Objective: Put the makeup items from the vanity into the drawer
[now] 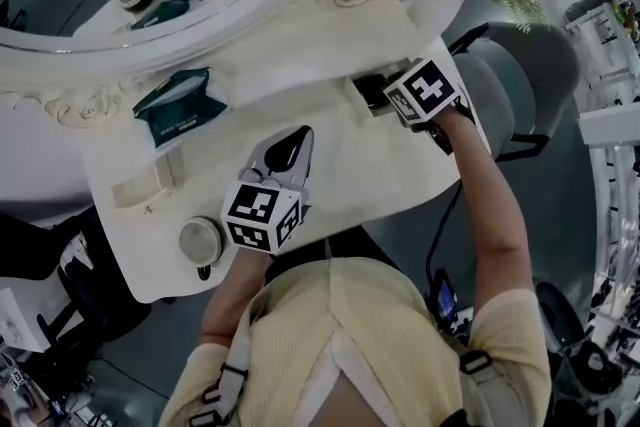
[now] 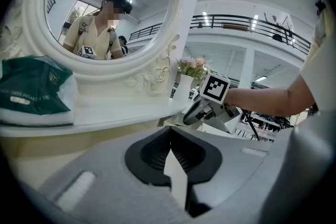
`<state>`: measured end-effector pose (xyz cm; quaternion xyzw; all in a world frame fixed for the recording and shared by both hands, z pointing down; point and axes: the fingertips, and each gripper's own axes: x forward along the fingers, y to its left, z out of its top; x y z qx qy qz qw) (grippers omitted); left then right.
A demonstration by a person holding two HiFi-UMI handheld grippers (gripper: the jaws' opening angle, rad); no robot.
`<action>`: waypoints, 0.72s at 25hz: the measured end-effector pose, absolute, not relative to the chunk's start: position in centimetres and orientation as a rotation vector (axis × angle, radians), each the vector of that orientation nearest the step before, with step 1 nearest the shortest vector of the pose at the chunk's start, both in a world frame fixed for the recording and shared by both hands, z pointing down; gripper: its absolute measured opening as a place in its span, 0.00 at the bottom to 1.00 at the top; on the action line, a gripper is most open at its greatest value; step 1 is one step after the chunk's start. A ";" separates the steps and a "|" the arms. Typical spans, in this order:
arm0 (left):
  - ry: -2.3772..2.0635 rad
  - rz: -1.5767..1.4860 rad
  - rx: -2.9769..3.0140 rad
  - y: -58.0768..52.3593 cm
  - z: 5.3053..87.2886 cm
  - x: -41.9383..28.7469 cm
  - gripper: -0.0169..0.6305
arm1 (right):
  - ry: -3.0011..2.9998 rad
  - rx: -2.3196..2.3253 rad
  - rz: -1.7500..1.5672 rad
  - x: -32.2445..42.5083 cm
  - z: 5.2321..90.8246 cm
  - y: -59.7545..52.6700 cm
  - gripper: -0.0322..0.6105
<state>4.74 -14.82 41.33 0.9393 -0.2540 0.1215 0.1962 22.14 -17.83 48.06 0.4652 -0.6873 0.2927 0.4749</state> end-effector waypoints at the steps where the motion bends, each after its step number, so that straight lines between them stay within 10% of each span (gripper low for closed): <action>1: -0.717 0.339 2.629 -14.9 41.3 4.6 0.02 | -1.697 1.155 0.709 22.1 47.6 -17.8 0.16; 18: -0.949 0.272 2.589 -14.6 38.9 -2.0 0.02 | -2.162 1.150 0.524 15.0 39.7 -14.7 0.22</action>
